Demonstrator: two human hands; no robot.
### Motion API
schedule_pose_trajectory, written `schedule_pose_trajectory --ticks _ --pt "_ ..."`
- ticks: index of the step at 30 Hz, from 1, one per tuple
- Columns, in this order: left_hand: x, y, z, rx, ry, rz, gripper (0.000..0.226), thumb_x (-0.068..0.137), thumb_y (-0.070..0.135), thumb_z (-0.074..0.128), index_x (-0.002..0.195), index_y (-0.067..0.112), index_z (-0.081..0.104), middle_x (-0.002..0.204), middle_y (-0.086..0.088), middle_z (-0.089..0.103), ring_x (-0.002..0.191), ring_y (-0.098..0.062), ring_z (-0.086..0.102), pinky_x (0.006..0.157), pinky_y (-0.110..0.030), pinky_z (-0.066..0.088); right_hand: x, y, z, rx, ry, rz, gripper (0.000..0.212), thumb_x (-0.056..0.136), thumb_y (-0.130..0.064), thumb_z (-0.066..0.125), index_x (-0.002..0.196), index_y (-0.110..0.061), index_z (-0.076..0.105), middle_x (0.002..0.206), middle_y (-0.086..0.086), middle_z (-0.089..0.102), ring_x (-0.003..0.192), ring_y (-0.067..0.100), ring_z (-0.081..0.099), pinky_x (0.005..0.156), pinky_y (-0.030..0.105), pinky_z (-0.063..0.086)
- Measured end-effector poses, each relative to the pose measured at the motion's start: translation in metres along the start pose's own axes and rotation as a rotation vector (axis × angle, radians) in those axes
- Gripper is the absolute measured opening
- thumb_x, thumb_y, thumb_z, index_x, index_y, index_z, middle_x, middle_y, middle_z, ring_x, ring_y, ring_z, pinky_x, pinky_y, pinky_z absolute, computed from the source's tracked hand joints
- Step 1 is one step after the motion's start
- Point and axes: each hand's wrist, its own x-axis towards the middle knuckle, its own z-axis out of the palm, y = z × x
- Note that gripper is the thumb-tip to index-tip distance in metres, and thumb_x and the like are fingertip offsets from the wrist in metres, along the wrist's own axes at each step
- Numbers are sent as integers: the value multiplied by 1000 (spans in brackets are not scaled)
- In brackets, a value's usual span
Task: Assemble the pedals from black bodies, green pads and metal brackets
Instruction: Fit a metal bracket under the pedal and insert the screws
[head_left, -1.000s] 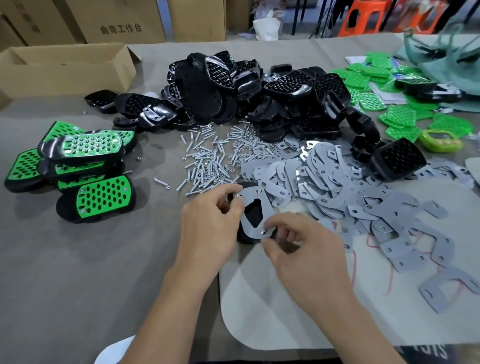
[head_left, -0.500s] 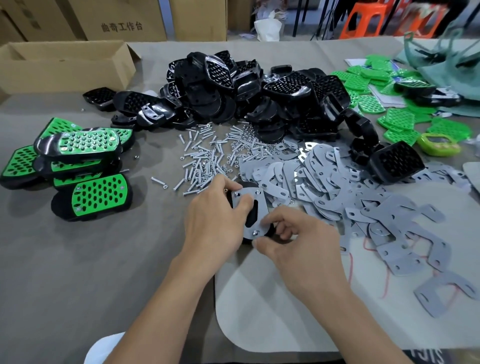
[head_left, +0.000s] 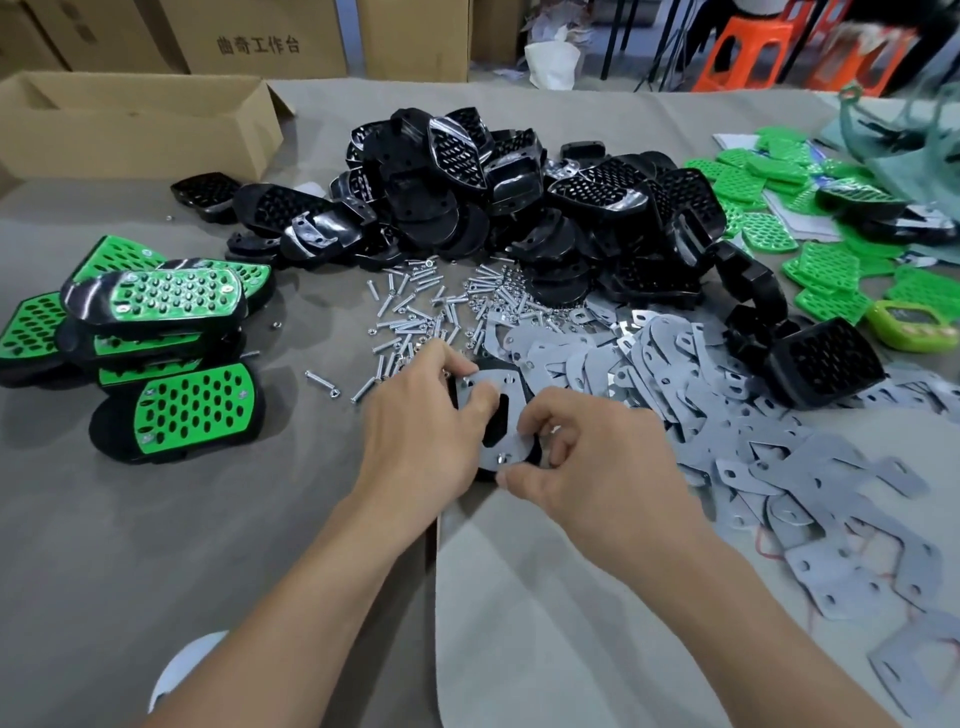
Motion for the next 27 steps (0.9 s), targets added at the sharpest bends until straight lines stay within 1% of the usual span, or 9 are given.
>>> schedule_pose_trajectory --ticks 2,5,10,12,16,18,22,25,27 --pt "-8 0 -3 10 -2 10 16 86 38 71 85 32 56 63 19 56 64 -6 50 55 -20 29 -2 0 -8 -62 -43 -18 33 63 -34 90 80 -30 62 66 -22 59 56 3 53 54 14 42" --pt "-18 0 -9 34 -21 29 19 85 39 71 83 33 54 76 36 55 75 -2 53 55 -19 28 -14 3 -11 -80 -72 -2 38 59 -40 90 86 -40 62 70 -21 60 61 2 56 56 14 43" --pt "-21 4 -16 17 -59 40 17 80 37 74 79 33 57 64 23 58 71 -5 56 55 -26 35 -27 13 -5 39 1 -37 38 54 -39 91 83 -38 66 74 -13 61 71 7 59 60 17 48" --pt "-22 6 -19 14 -100 35 18 78 36 75 76 33 58 59 19 57 67 -6 57 53 -21 32 -29 16 -6 83 -5 -36 38 50 -47 83 83 -37 67 75 -11 61 72 11 59 62 23 51" --pt "-29 7 -20 -15 -199 15 20 78 39 78 75 33 59 54 17 56 60 -4 55 52 -18 36 -38 19 -13 105 -28 -67 36 49 -47 78 82 -38 67 75 -10 59 72 13 56 60 13 43" --pt "-34 6 -19 7 -210 23 22 80 44 77 77 36 57 58 17 57 63 -5 55 50 -21 31 -42 21 -14 104 -53 -60 35 51 -42 85 80 -40 66 76 -9 58 72 13 54 63 12 41" --pt "-41 5 -18 114 -186 28 24 83 58 68 86 44 49 73 23 61 66 -6 56 57 -29 34 -46 18 -17 48 -84 -60 41 57 -29 92 84 -41 62 83 -11 56 80 12 54 67 14 43" --pt "-45 6 -18 144 -185 30 24 84 61 61 90 46 44 62 11 55 71 -13 59 63 -36 39 -42 8 -30 53 -184 -59 35 60 -37 83 90 -45 68 85 -18 62 79 8 58 67 19 51" --pt "-47 6 -18 155 -190 28 23 85 61 58 91 46 42 61 11 53 73 -16 59 63 -37 37 -28 7 -42 76 -166 -36 25 71 -31 80 89 -46 73 83 -24 70 73 6 63 65 15 49"
